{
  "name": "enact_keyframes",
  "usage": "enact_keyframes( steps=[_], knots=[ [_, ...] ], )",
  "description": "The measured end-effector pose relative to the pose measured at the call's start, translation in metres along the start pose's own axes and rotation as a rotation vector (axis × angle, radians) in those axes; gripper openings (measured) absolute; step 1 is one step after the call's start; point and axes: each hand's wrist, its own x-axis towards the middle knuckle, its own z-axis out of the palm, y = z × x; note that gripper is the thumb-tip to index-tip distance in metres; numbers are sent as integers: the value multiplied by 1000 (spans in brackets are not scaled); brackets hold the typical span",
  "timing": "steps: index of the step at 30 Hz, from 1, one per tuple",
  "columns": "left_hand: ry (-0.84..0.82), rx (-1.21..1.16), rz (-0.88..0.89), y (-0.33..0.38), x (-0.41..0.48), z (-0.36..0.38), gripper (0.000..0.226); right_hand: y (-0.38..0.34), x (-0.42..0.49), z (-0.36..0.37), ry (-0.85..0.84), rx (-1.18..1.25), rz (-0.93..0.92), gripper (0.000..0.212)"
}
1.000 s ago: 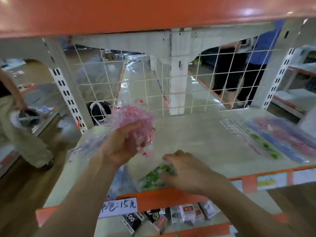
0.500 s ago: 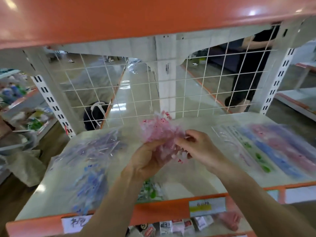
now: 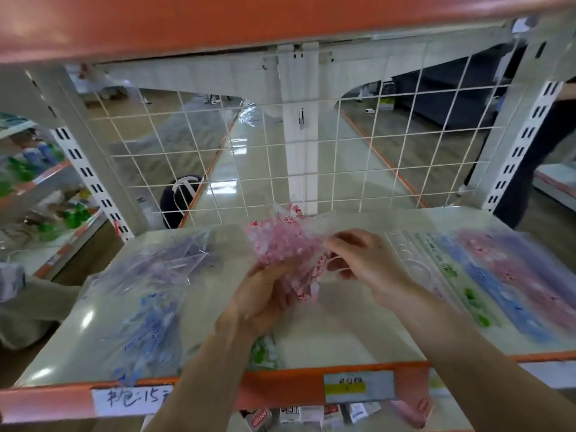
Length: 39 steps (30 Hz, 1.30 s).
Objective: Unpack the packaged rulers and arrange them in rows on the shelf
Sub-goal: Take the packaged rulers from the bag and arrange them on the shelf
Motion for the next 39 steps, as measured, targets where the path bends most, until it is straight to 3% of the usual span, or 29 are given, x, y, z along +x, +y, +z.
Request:
enact_keyframes(
  steps=[6,12,14,17,20,22,24,29,32,39],
  knots=[
    [-26,-44,94,5,-4,2,37,-5,3,-4,-14,36,5,3],
    [-30,-100,129,6,-9,2,29,-16,14,-14,-77,-133,58,8],
    [-12,-133,135,7,-11,1,29,-24,18,-24,90,-92,-98,15],
    [8,-173,142,9,-12,2,39,-48,12,-30,326,-272,-611,6],
    [-24,-196,133,10,-11,4,39,-48,-2,-12,157,-660,-1036,12],
    [-59,-229,144,10,-11,3,31,-24,-8,0,-21,-792,-1129,11],
    [-60,-255,159,10,-9,1,31,-1,-12,3,-115,-851,-1123,14],
    [-67,-196,168,9,-9,-1,42,20,-12,5,-124,-959,-1095,23],
    [-61,-170,170,9,-10,1,47,20,-9,8,-127,-933,-1077,15],
    [-57,-184,211,9,-12,4,51,9,-5,4,-123,-783,-1011,25]
  ],
)
